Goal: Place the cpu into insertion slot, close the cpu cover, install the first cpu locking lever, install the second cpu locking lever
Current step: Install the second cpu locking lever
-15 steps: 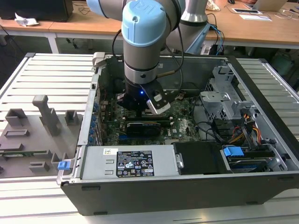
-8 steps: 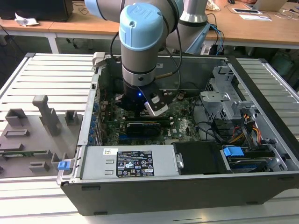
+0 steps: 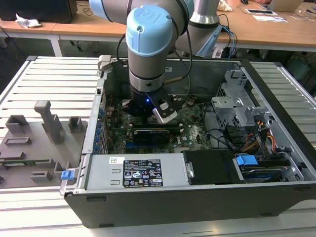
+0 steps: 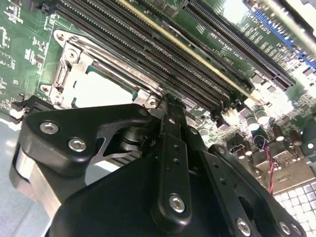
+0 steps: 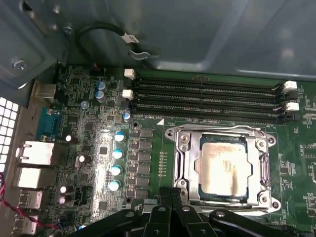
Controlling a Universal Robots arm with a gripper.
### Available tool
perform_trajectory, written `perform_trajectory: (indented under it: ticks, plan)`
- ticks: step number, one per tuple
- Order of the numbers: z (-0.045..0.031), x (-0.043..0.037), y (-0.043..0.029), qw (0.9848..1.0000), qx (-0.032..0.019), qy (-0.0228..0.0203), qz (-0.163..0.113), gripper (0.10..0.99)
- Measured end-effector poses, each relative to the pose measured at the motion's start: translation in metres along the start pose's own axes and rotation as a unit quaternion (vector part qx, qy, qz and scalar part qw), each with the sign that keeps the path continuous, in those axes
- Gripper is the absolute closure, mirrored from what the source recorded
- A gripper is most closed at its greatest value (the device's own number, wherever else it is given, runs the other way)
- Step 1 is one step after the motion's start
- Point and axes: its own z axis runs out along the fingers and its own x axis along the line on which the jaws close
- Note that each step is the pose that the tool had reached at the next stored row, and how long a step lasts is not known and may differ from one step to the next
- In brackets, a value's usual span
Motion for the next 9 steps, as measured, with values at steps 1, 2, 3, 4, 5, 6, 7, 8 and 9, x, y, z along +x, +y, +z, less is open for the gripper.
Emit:
perform_trajectory:
  ticks: [1, 2, 3, 4, 5, 6, 7, 8, 9]
  plan:
    - [0.0009, 0.0, 0.0, 1.0, -0.0009, -0.0001, 0.0, 0.98]
    - [0.0015, 0.0, -0.0001, 1.0, -0.0016, -0.0001, 0.0, 0.98]
    - [0.0021, 0.0001, -0.0002, 1.0, -0.0022, -0.0001, 0.0, 0.98]
    - [0.0027, 0.0001, -0.0004, 1.0, -0.0027, 0.0, 0.0, 0.98]
    - [0.0028, 0.0001, -0.0003, 1.0, -0.0027, 0.0, -0.001, 0.98]
    - [0.0029, 0.0005, -0.0003, 1.0, -0.0029, -0.0001, -0.001, 0.98]
    - [0.003, 0.0008, -0.0003, 1.0, -0.0029, -0.0001, -0.001, 0.98]
    - [0.0029, 0.0011, -0.0002, 1.0, -0.0028, -0.0001, -0.001, 0.98]
    - [0.0028, 0.0013, -0.0002, 1.0, -0.0028, 0.0, -0.001, 0.98]
